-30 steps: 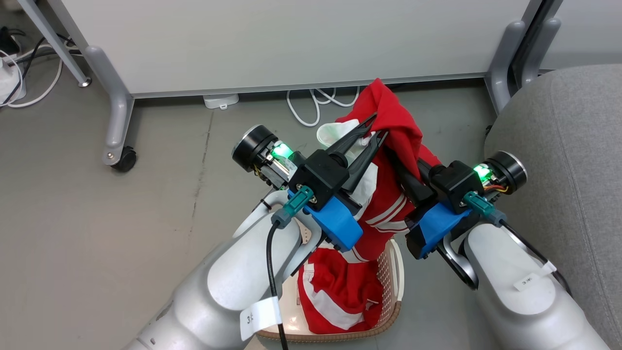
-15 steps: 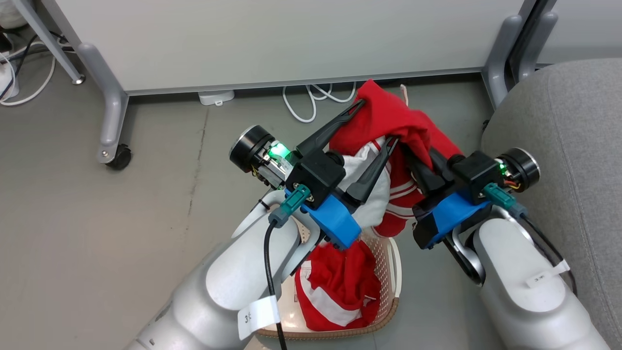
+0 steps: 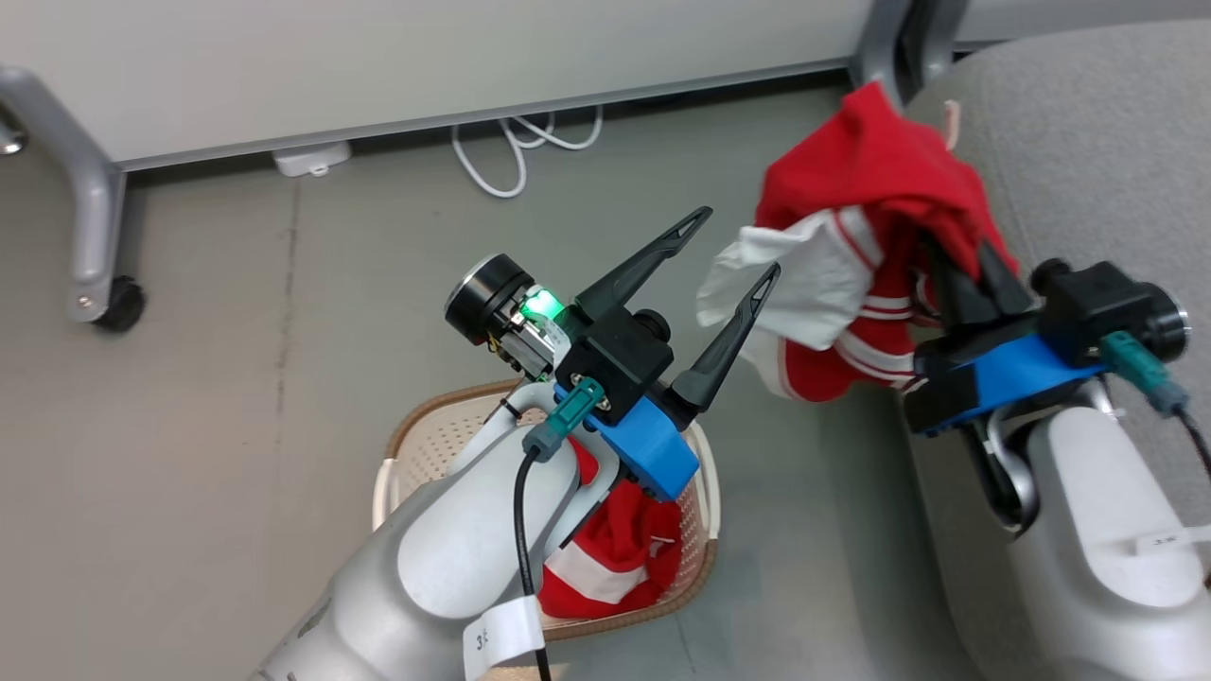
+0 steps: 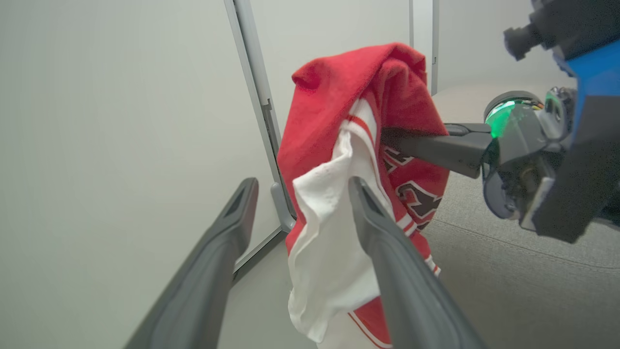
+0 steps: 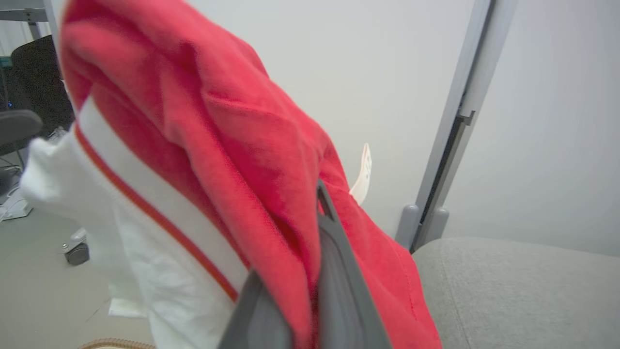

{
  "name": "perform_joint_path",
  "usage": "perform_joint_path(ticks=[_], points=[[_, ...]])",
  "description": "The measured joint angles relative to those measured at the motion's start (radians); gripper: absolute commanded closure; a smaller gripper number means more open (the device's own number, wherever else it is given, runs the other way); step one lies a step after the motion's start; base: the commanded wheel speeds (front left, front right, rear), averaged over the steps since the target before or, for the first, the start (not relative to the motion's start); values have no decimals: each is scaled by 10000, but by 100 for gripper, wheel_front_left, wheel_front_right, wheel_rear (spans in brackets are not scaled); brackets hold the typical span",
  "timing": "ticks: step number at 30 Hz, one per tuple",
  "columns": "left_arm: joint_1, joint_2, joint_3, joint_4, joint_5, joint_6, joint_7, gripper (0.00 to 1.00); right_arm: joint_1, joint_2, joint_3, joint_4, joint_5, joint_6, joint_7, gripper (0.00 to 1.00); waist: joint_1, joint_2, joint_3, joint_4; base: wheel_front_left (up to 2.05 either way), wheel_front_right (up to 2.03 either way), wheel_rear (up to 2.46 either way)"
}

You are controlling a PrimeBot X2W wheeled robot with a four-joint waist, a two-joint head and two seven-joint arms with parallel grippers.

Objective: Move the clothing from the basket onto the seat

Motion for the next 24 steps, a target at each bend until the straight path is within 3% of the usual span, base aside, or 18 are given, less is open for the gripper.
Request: perform_joint_path(ticks=[11, 24], points=[[259, 194, -174, -297, 259, -165, -2, 0, 1074, 180, -2282, -1106, 17, 0, 2, 100, -1, 0, 448, -1482, 0, 0, 0], [629, 111, -750, -284, 324, -355, 0, 0, 2508, 708, -3356, -2023, 25, 0, 2, 100, -1, 0, 550, -2869, 0, 0, 0]])
